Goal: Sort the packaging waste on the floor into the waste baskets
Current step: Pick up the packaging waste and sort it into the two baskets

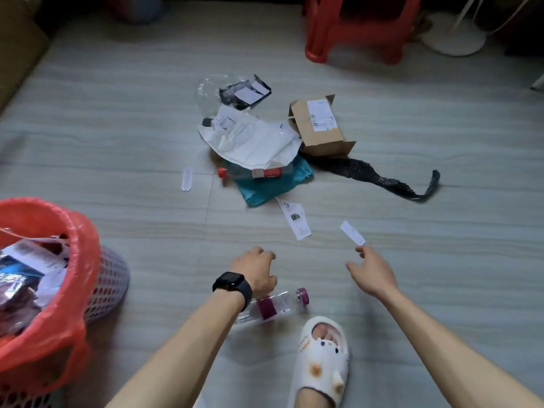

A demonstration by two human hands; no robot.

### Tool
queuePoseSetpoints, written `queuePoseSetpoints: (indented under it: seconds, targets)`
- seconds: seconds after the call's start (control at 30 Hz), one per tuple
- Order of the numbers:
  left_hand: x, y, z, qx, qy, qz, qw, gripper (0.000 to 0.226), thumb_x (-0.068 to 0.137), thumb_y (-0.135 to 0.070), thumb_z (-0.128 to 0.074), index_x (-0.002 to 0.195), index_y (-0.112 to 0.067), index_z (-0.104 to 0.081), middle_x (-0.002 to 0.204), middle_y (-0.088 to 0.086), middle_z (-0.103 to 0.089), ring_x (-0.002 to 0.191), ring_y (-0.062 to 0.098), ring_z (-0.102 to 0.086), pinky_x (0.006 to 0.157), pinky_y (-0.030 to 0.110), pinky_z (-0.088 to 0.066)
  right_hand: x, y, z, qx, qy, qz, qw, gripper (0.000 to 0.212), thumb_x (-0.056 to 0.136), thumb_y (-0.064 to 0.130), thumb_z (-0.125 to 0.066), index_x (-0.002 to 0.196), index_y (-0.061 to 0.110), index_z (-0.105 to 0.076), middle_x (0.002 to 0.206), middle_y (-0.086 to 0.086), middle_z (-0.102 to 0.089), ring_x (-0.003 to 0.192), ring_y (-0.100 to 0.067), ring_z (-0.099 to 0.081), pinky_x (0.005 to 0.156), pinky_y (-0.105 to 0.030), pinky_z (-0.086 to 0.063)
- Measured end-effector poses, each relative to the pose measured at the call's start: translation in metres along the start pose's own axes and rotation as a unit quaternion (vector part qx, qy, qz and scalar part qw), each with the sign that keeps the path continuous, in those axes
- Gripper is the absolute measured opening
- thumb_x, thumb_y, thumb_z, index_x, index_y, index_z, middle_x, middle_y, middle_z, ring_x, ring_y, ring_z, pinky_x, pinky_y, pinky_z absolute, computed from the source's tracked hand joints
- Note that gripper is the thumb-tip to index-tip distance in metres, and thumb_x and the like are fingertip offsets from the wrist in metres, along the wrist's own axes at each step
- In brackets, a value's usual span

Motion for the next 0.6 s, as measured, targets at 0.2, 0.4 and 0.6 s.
queuePoseSetpoints:
  seconds: [0.2,0.4,0.6]
  targets:
    - [0.08,-0.026,-0.002,0.001,-0.031,-0.015,0.999,0.073,0.089,-0.044,-0.058,0.152,-0.025,-0.026,0.162,0.011,-0.01,0.147,0.032,-0.019,0.117,0.046,-0.026,0.07,0.003,-0.004,-0.014,-0.031,-0.041,0.999,0.055,0.091,0.03,-0.057,0.141,0.015,-0.042,0.139,-0.014,-0.044,0.123,-0.036,-0.05,0.099,-0.042,-0.043]
    - [0.138,-0.04,-0.005,0.044,-0.055,-0.035,0.997,0.086,0.089,-0.052,-0.057,0.156,-0.029,-0.008,0.163,0.009,0.008,0.148,0.033,-0.008,0.116,0.053,-0.02,0.097,-0.002,-0.02,-0.064,-0.074,-0.044,0.994,0.045,0.09,0.031,-0.059,0.13,0.013,-0.049,0.136,-0.013,-0.04,0.123,-0.039,-0.04,0.1,-0.044,-0.04]
    - [0.16,-0.026,-0.015,0.077,-0.055,-0.035,0.995,0.082,0.094,-0.054,-0.047,0.157,-0.026,-0.002,0.165,0.002,0.01,0.151,0.024,0.002,0.118,0.058,-0.011,0.099,-0.014,-0.026,-0.083,-0.073,-0.007,0.994,0.022,0.092,0.026,-0.06,0.112,0.016,-0.059,0.127,-0.01,-0.045,0.122,-0.033,-0.039,0.096,-0.038,-0.04]
Point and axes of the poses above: each hand's wrist, its own x-axis towards the middle knuckle, its own z-axis out of the back of the hand, y = z × x, the point moved 1 cm from there along x, towards the middle knuckle
